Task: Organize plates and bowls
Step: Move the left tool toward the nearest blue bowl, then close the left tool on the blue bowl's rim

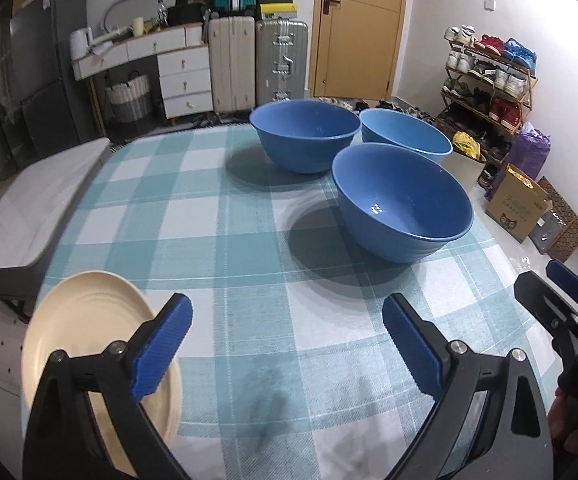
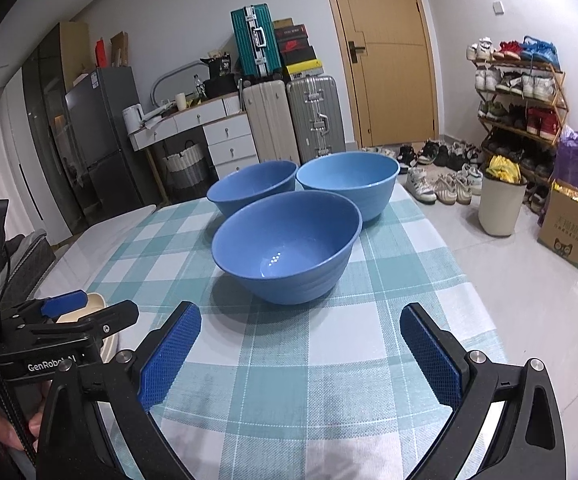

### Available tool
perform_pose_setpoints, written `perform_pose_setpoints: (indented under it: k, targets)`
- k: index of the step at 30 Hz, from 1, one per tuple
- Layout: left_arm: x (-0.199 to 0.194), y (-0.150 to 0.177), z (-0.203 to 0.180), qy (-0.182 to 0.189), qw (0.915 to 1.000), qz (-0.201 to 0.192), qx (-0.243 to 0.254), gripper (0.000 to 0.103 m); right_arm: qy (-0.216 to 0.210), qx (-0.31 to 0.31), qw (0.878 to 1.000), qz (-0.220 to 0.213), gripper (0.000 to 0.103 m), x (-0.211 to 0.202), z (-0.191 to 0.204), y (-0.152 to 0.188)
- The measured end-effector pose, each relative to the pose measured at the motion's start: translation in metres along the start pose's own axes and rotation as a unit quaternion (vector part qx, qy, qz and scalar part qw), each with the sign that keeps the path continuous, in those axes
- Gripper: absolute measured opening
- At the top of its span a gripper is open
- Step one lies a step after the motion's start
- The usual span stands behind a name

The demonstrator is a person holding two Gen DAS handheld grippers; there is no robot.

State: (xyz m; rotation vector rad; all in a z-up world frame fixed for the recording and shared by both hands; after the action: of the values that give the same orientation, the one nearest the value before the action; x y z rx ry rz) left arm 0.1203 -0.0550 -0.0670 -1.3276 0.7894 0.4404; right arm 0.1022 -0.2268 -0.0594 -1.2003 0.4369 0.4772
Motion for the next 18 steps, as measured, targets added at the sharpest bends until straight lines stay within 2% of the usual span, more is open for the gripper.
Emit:
perform_pose_setpoints:
  k: [6,14,18]
  targets:
    - [0.022,-0.015,0.004,0.010,0.9996,0.024,-0.011,0.097,0.004,0.006,1.000,0.016,0.101,0.017,-0.009,-0.012]
    - [0.040,-0.066,-0.003,0.031,0.9995,0.006,0.009,0.096,0.025,-0.028,0.999,0.007,0.101,0.035,-0.013,-0.063]
    - [0.061,-0.090,-0.012,0.041,0.9988,0.020,0.017,0.096,0.036,-0.055,0.998,0.001,0.101,0.047,-0.011,-0.080]
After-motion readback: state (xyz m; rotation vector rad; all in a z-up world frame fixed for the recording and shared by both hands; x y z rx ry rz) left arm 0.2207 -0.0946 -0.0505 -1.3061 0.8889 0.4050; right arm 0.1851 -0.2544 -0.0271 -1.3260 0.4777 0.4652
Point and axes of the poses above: each gripper's, at about its wrist camera, not at the fingertips, and x roughly the way its jaws point, z to its left, y to its underside, the point moved 4 cm from there along x, roughly the way its jaws point, and after that the axes turned 9 degrees about x, right-handed, at the moved point
